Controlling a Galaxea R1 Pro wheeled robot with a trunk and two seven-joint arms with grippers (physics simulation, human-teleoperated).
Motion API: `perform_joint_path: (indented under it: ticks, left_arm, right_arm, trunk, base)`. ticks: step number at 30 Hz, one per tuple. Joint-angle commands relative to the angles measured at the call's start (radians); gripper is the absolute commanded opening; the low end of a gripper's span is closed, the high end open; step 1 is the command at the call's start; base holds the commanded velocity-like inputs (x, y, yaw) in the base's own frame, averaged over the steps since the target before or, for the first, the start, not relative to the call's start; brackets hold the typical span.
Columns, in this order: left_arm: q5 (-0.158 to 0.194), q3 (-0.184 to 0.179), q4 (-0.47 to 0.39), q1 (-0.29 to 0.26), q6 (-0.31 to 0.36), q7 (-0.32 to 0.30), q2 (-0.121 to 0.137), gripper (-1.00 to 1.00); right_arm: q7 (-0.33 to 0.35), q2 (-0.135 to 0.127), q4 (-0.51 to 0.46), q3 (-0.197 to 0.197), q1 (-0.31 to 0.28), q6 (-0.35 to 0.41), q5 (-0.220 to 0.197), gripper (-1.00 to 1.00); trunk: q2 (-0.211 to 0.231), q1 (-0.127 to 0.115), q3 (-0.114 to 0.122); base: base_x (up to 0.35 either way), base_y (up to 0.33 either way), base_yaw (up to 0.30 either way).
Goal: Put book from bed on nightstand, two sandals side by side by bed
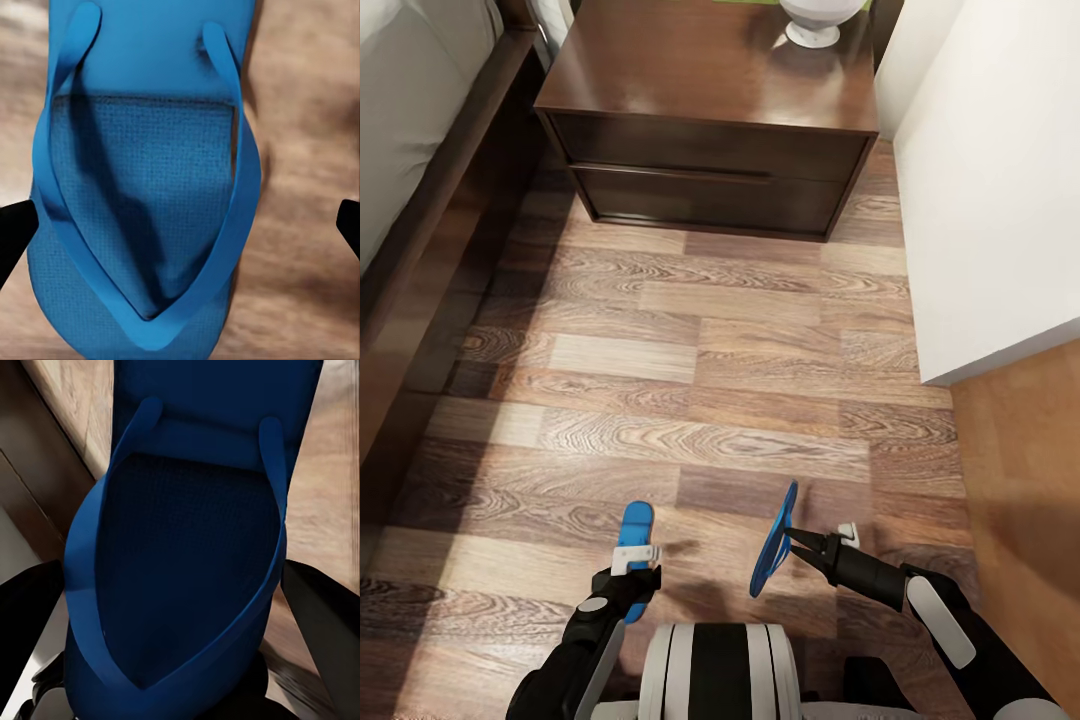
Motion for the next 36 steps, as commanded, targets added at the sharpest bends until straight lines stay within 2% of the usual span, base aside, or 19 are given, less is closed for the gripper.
perform_joint_path:
  ticks: [1, 29, 32, 36]
  left_arm:
    - [0.006, -0.002, -0.001, 0.000, 0.005, 0.008, 0.000, 1.00]
    - [0.007, -0.002, -0.001, 0.000, 0.005, 0.007, 0.001, 1.00]
    - [0.007, -0.002, -0.001, 0.000, 0.005, 0.008, 0.000, 1.00]
    - [0.007, -0.002, -0.001, 0.000, 0.005, 0.008, 0.001, 1.00]
  right_arm:
    - [0.000, -0.001, 0.000, 0.002, -0.001, 0.006, -0.008, -1.00]
    - [0.000, -0.001, 0.000, 0.002, -0.001, 0.006, -0.008, -1.00]
    - [0.000, -0.001, 0.000, 0.002, 0.000, 0.006, -0.008, -1.00]
    - [0.000, -0.001, 0.000, 0.002, -0.001, 0.006, -0.008, -1.00]
  trunk:
    - [0.000, 0.000, -0.004]
    - [0.000, 0.000, -0.004]
    - [-0.001, 0.002, -0.016]
    - [-0.001, 0.002, -0.016]
  base:
    - [0.000, 0.000, 0.000]
    - [0.000, 0.000, 0.000]
    - [0.000, 0.000, 0.000]
    - [0.000, 0.000, 0.000]
